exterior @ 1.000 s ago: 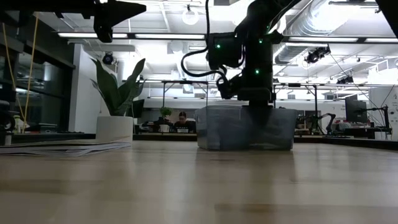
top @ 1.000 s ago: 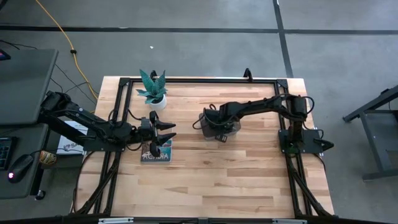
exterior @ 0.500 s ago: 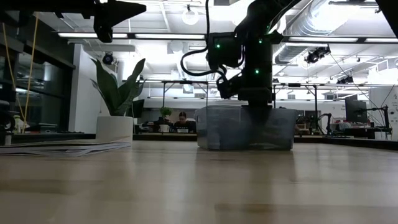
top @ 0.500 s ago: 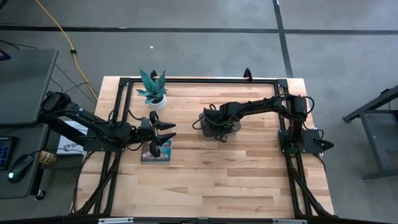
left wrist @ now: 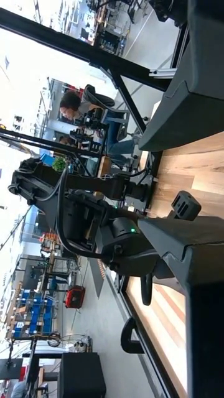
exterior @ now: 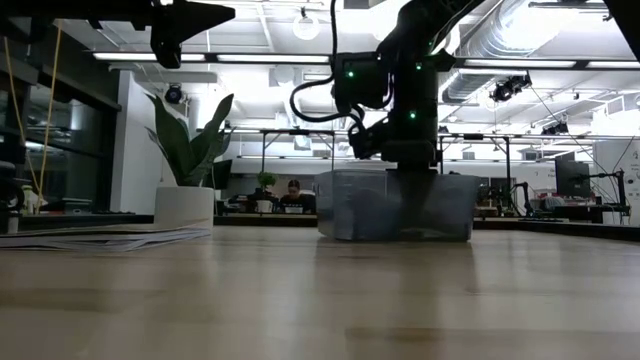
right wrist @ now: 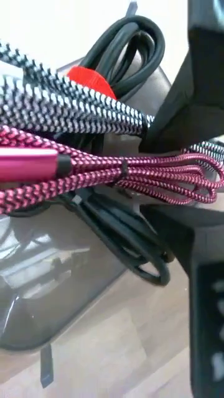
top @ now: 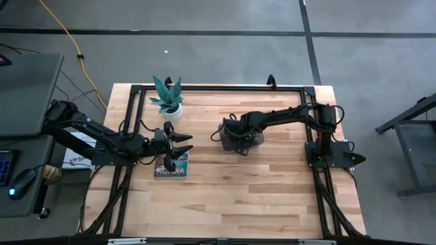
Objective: Pick and place USB-C Cables
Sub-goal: Put the pink USB cable into the black bin, then return to Home Position
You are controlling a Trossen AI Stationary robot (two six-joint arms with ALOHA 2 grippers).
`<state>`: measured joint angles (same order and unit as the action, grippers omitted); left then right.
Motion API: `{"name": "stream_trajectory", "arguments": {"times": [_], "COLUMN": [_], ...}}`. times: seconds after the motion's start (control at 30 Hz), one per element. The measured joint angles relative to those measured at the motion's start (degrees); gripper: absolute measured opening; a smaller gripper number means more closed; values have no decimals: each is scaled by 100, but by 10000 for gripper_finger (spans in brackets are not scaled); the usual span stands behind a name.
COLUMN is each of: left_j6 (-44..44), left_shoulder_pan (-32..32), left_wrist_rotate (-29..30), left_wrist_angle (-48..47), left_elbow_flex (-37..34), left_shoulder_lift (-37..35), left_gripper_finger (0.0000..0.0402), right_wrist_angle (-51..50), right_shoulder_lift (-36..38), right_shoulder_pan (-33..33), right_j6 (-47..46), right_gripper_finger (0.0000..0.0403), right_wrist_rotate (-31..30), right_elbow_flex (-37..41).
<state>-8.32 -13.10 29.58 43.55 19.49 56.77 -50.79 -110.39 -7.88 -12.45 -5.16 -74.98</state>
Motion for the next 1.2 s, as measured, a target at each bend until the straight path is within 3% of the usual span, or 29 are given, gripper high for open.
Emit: {"name": "stream_trajectory", "arguments": {"times": [0.3,0.9,1.2], "left_j6": [0,44,44], "left_shoulder_pan": [0,2,0], "left_wrist_rotate": [0,2,0], "left_wrist_angle": [0,1,-4], "left_elbow_flex": [0,0,0], "left_shoulder_lift": [2,2,2], "left_gripper_finger": [168,168,168], "right_wrist_angle": [3,-492,-176], "right_shoulder_lift": [0,303,1390], "right_shoulder_pan": [0,0,41], "right_j6": [95,494,675], "right_gripper_finger": [205,209,209], "right_wrist_rotate": [-31,-387,-383], "right_elbow_flex": [0,-480,-155]}}
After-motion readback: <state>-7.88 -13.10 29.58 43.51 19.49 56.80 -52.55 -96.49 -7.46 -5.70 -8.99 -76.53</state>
